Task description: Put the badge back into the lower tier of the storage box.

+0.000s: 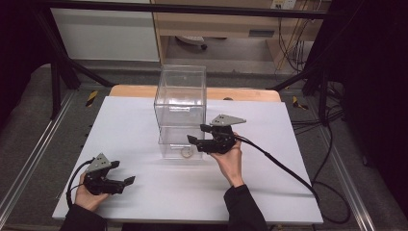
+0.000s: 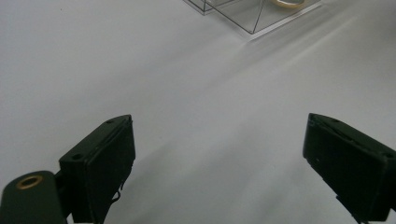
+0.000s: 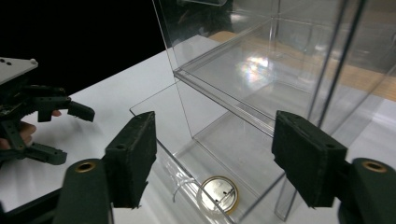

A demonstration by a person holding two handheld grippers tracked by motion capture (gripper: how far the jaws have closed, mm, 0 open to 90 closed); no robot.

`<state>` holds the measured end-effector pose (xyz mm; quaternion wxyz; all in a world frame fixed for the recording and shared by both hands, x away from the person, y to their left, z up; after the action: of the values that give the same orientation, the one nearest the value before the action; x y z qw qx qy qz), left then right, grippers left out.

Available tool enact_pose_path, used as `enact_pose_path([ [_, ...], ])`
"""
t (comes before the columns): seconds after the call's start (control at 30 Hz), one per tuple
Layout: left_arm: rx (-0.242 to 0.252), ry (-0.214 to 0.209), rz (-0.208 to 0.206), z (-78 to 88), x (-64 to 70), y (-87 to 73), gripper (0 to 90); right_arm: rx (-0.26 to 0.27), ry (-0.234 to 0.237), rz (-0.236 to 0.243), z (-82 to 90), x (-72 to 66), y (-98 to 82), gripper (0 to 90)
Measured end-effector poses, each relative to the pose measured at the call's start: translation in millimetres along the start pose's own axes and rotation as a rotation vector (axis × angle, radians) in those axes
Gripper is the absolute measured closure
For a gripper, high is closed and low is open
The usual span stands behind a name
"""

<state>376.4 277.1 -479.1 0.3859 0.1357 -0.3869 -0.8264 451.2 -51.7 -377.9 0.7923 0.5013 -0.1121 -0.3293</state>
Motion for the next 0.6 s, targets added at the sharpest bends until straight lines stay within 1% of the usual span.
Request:
enact_pose_path([
  [0.1,0.000,0.001,-0.003,0.0,-0.2,0.0,8.7,-0.005,-0.001,0.000,9.9,2.2,-1.5,24.1],
  [0.13,-0.001,0.001,-0.003,-0.1,-0.3,0.0,8.7,-0.005,-0.001,0.000,9.9,2.2,-1.5,24.1],
  [0.17,-0.001,0.001,-0.002,-0.2,-0.3,0.0,8.7,-0.007,-0.002,0.001,16.6,3.3,-2.7,20.3],
  [0.2,-0.002,0.001,-0.003,-0.2,-0.2,0.0,8.7,-0.006,-0.004,0.001,19.9,4.4,-3.4,18.5],
  [0.4,-0.002,0.001,-0.002,-0.4,-0.2,-0.1,8.7,-0.034,-0.018,-0.019,38.3,13.0,-12.3,11.1],
  [0.47,-0.003,0.001,-0.003,-0.5,-0.1,-0.1,8.7,-0.037,-0.020,-0.020,40.9,14.6,-14.1,9.5],
  [0.53,-0.003,0.001,-0.004,-0.5,-0.1,0.0,8.8,-0.051,-0.028,-0.027,48.7,19.7,-20.6,5.7],
  [0.57,-0.003,0.001,-0.003,-0.5,-0.1,-0.1,8.7,-0.051,-0.028,-0.027,48.7,19.7,-20.6,5.7],
  [0.6,-0.003,0.001,-0.003,-0.6,-0.2,-0.1,8.7,-0.053,-0.033,-0.027,53.8,23.0,-25.1,5.1],
])
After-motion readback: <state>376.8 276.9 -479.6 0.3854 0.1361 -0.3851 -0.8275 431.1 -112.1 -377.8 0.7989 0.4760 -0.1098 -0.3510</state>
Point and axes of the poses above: each handheld gripper's, and its own axes: z roughly backward along the jaws, y roughly out of its top, x roughly to its right, the point moved 5 cm from there along -z, roughly forward along the jaws, and after that the axes turned 5 degrees about -x, right-handed, at the moved point
